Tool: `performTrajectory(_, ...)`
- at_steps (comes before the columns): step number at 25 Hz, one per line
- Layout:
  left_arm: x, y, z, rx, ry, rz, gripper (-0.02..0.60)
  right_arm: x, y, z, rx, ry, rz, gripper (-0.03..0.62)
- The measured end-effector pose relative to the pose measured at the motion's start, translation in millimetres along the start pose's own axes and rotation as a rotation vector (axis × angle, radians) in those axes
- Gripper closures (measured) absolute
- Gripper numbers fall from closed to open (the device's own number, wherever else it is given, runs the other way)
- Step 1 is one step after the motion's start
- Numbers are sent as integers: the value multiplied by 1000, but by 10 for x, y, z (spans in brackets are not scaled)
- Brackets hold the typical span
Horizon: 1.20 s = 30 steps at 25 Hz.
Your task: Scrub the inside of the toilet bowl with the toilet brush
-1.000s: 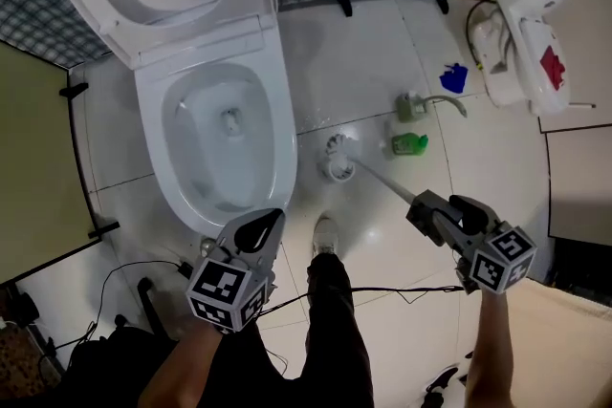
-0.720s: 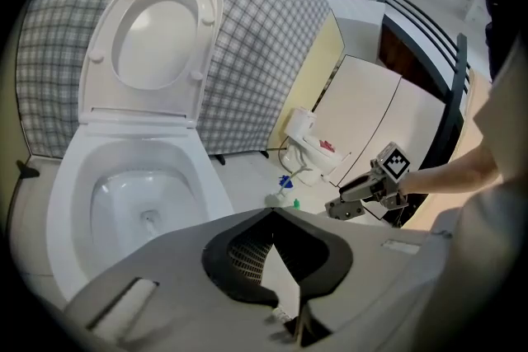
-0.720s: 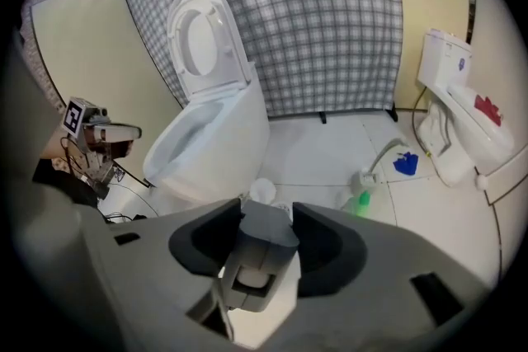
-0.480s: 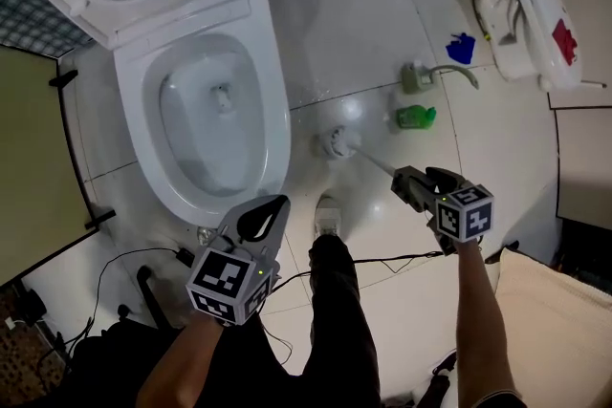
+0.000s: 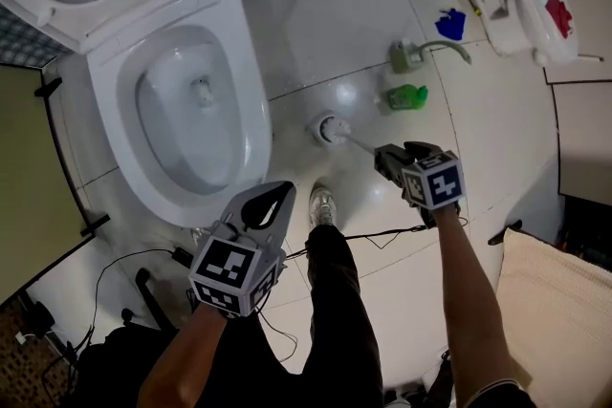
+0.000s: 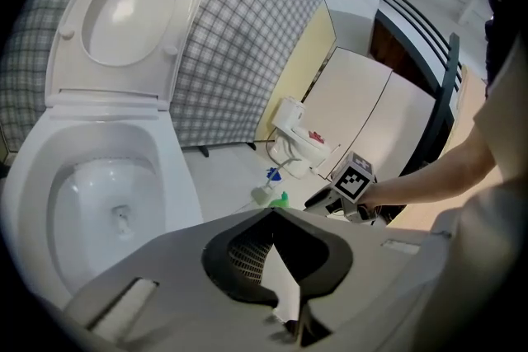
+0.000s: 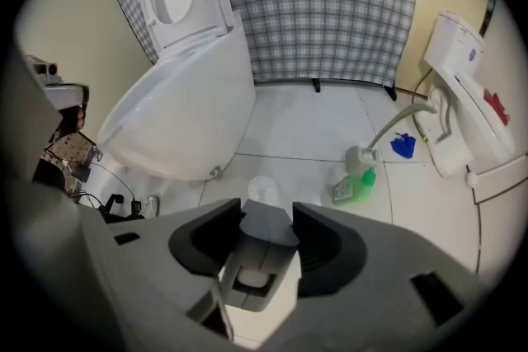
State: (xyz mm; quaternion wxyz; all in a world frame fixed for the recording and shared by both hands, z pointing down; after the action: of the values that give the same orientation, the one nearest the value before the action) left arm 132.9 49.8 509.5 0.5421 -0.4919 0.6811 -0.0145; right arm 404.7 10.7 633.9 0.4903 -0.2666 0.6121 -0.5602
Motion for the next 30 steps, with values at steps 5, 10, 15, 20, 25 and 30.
performTrajectory(5,-29,-95,71,-12,-4,-16,572,76,-170,-19,-49,-22,-33,384)
performTrajectory(10,3,-120,80,-8,7,-7,572,286,-286,-92,-91,-15,-43,384)
performTrajectory(15,32,-129,69,0,27,3,572,495,-429,-215,-77,-66,19,384)
performTrajectory(20,2,-68,-36,16,31,11,572,639,-456,-290,-49,-127,136,376)
performTrajectory(25,69,60,-80,18,36,19,572,782,-137,-403,5,-165,260,373)
performTrajectory(30,364,280,-88,27,20,59,572,994,422,-568,34,-182,342,373)
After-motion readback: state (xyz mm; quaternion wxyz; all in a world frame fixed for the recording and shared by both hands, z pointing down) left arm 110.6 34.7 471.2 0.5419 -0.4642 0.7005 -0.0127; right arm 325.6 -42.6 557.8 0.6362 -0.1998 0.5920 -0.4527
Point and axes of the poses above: the fingertips, and each gripper's own axes: y backward along the fingers, z to its right, x out of its top, the point moved 4 cm from there along y, backward along the fingers, and after that the axes turned 2 degrees about -y, right-handed, at the moved point
